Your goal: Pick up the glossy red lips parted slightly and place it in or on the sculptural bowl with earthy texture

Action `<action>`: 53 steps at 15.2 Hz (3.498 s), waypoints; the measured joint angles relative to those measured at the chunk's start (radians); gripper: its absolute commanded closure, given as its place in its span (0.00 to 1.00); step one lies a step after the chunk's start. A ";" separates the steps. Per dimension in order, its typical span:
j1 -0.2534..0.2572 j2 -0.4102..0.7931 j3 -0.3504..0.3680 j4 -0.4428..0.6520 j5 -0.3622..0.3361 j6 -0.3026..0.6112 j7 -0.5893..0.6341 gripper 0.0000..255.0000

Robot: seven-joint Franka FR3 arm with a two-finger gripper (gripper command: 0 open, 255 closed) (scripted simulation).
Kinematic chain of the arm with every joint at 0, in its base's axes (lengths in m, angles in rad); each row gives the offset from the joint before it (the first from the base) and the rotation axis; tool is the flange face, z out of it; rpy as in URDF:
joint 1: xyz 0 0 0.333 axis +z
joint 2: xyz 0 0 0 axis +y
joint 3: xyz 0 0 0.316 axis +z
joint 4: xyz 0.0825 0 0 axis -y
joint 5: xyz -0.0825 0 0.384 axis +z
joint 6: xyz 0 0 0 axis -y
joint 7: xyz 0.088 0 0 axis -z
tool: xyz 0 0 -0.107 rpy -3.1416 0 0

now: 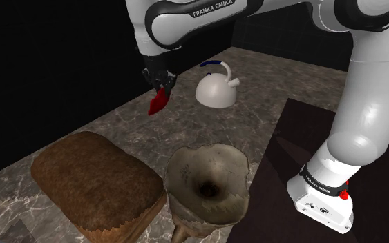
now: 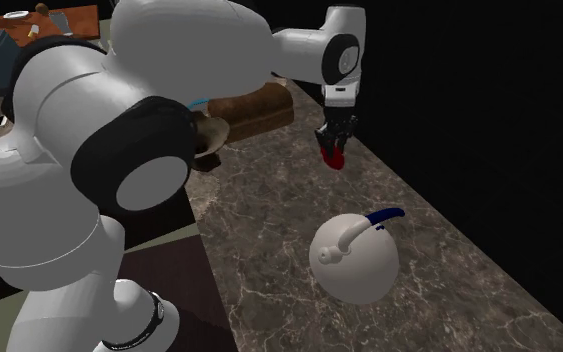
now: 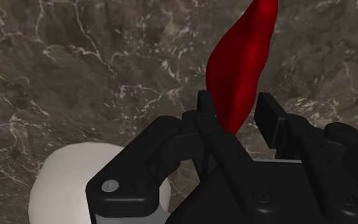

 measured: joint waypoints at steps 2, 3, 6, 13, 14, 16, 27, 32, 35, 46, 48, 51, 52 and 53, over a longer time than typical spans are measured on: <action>0.003 -0.001 0.002 0.028 0.003 -0.028 -0.006 1.00; 0.004 -0.002 0.003 0.040 0.005 -0.040 -0.009 1.00; 0.006 -0.008 0.005 0.070 0.011 -0.074 -0.018 1.00; 0.015 -0.016 0.010 0.154 0.020 -0.162 -0.037 1.00; 0.016 -0.018 0.011 0.166 0.021 -0.174 -0.039 1.00; 0.022 -0.018 0.013 0.195 0.022 -0.204 -0.042 1.00; 0.066 0.020 0.013 0.390 0.001 -0.364 -0.062 1.00; 0.102 0.056 0.010 0.517 -0.024 -0.456 -0.074 1.00; 0.114 0.056 0.012 0.552 -0.026 -0.490 -0.074 1.00; 0.048 -0.312 0.078 0.138 0.208 -0.391 0.020 1.00; 0.057 -0.356 0.088 0.106 0.240 -0.395 0.039 1.00; 0.072 -0.436 0.099 0.045 0.297 -0.395 0.066 1.00; 0.079 -0.466 0.102 0.019 0.319 -0.393 0.077 1.00; 0.086 -0.485 0.106 0.011 0.333 -0.399 0.086 1.00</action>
